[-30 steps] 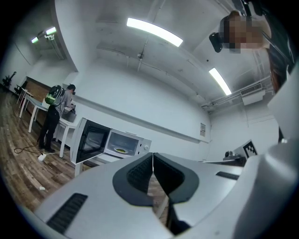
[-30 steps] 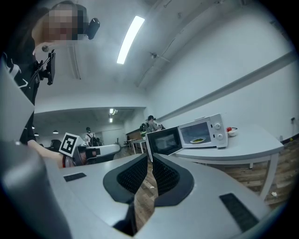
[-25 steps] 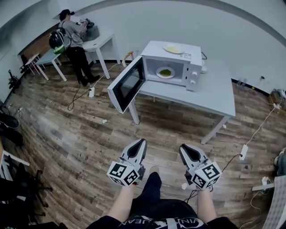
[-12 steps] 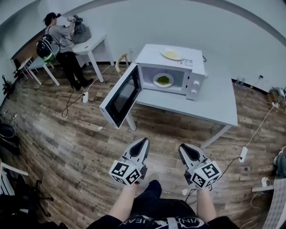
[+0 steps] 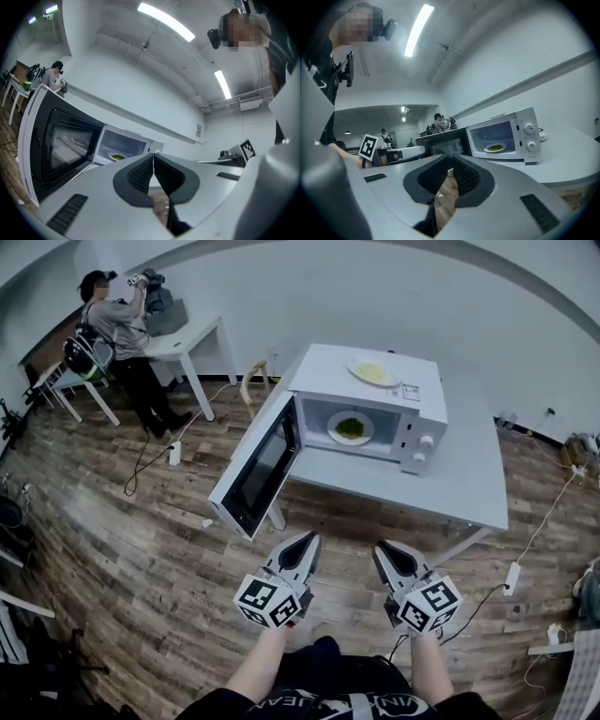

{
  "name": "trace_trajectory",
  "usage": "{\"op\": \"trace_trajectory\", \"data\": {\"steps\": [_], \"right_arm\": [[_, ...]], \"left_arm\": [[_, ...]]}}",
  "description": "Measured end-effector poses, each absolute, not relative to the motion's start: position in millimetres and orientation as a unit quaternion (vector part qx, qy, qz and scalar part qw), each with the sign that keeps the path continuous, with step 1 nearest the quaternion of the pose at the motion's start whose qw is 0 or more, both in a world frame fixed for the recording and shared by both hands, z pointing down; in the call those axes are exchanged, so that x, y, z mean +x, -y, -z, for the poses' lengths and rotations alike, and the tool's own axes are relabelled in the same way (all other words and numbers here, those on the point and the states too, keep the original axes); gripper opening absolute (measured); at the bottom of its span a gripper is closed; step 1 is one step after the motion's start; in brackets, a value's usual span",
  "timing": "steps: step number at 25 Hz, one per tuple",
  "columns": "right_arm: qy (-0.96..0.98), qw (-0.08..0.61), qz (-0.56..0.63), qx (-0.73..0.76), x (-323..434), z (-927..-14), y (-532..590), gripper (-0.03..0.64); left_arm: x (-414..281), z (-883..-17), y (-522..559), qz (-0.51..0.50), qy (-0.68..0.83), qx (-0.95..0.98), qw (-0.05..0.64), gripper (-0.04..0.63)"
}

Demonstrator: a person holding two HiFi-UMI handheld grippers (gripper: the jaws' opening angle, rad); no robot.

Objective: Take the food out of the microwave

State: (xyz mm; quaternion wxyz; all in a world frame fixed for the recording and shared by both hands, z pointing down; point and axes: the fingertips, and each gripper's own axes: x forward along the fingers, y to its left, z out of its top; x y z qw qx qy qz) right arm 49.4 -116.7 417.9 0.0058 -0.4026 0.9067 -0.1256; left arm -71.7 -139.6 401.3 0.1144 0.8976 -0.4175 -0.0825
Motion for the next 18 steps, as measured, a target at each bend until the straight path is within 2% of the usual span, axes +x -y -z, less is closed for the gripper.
{"op": "trace_trajectory", "data": {"steps": [7, 18], "right_arm": [[-0.909, 0.001, 0.125, -0.397, 30.4, -418.9, 142.8, 0.051], [-0.896, -0.009, 0.162, -0.415, 41.5, -453.2, 163.0, 0.051]], "left_arm": [[-75.3, -403.0, 166.6, 0.081, 0.407, 0.902, 0.117, 0.009], [-59.6, -434.1, 186.2, 0.067, 0.394, 0.905, 0.146, 0.011]]}}
